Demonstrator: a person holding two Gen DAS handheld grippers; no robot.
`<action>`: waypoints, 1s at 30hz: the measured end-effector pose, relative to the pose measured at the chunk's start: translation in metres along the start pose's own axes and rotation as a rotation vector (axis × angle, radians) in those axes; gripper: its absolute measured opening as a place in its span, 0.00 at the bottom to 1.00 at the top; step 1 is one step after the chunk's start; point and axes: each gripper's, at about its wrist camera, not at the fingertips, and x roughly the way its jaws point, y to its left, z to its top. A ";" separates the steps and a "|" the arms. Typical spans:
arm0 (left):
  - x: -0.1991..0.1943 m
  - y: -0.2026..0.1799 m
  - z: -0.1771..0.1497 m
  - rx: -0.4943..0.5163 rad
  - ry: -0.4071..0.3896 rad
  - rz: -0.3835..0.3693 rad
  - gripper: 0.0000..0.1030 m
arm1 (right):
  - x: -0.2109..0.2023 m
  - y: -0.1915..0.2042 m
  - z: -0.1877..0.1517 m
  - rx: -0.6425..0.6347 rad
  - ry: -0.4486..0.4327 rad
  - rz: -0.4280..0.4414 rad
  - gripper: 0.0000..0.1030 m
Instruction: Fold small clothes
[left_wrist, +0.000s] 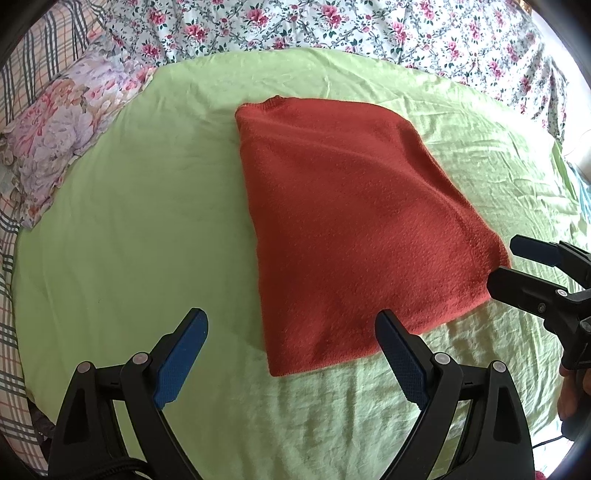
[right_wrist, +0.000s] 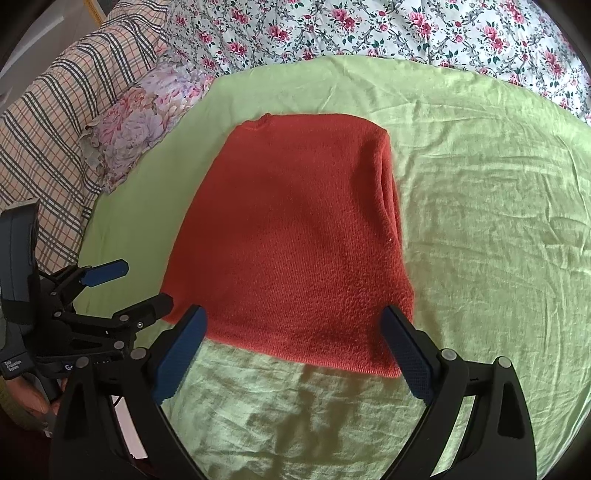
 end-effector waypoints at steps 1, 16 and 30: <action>0.000 0.000 0.000 -0.001 0.000 0.000 0.90 | 0.000 0.000 0.001 0.000 -0.001 0.002 0.92; 0.002 0.003 0.003 -0.014 0.003 -0.001 0.90 | 0.003 0.000 0.005 -0.003 0.005 0.002 0.93; 0.005 0.006 0.005 -0.019 0.007 -0.008 0.90 | 0.007 0.001 0.006 0.001 0.008 0.000 0.94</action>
